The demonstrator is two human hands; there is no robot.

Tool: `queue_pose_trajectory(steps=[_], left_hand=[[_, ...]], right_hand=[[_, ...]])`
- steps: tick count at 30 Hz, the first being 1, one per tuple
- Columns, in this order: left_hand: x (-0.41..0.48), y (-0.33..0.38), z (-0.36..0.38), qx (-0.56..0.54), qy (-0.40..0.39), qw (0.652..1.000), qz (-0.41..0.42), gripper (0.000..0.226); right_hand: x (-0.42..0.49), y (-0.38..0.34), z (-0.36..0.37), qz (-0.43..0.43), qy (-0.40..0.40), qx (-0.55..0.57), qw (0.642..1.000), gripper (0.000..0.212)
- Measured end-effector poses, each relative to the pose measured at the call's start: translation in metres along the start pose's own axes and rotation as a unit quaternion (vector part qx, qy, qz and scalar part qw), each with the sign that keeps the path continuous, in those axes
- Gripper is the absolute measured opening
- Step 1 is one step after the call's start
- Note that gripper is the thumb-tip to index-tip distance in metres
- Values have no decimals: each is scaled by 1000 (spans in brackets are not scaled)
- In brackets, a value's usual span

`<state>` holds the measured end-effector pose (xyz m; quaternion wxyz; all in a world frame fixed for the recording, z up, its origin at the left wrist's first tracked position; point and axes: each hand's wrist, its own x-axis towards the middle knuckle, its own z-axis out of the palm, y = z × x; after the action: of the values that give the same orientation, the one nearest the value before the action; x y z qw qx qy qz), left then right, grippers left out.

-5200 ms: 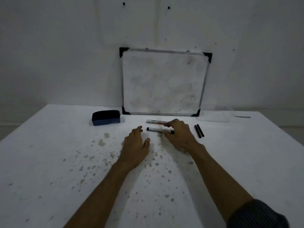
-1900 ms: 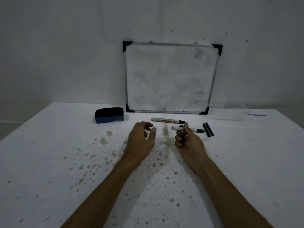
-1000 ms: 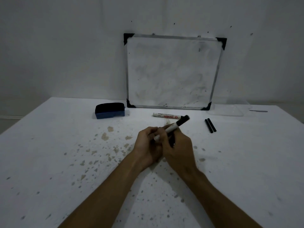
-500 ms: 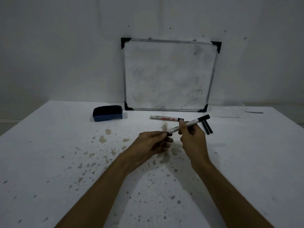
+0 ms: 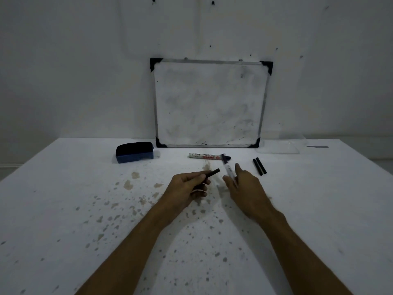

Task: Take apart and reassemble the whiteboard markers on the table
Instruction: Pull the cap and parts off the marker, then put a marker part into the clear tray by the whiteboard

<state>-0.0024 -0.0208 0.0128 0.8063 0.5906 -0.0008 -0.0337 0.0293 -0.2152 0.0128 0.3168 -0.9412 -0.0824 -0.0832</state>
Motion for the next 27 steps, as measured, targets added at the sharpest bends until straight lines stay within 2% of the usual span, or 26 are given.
queue_pose_trajectory(steps=[3, 7, 11, 15, 17, 19, 23, 27], left_hand=[[-1, -1, -1, 2, 21, 999, 28, 24], [-1, -2, -3, 40, 54, 994, 81, 18], [-4, -2, 2, 54, 69, 993, 80, 18], [-7, 2, 8, 75, 90, 991, 64, 14], [-12, 4, 12, 103, 77, 990, 57, 18], [-16, 9, 19, 146, 50, 986, 58, 19], [-21, 21, 40, 196, -3, 978, 68, 10], [-11, 27, 70, 234, -32, 967, 96, 9]], right_hand=[[-1, -1, -1, -13, 25, 15, 1000, 58], [-5, 0, 2, -49, 60, 0, 997, 35], [-5, 5, 9, -50, 52, -39, 997, 43], [-13, -3, -6, -50, 22, 92, 994, 50], [-22, -11, -17, -62, 16, 170, 983, 46], [-31, -16, -26, -78, 20, 192, 978, 38], [-45, -10, -43, -119, 58, 122, 984, 19], [-51, 8, -71, -129, 106, 79, 983, 17]])
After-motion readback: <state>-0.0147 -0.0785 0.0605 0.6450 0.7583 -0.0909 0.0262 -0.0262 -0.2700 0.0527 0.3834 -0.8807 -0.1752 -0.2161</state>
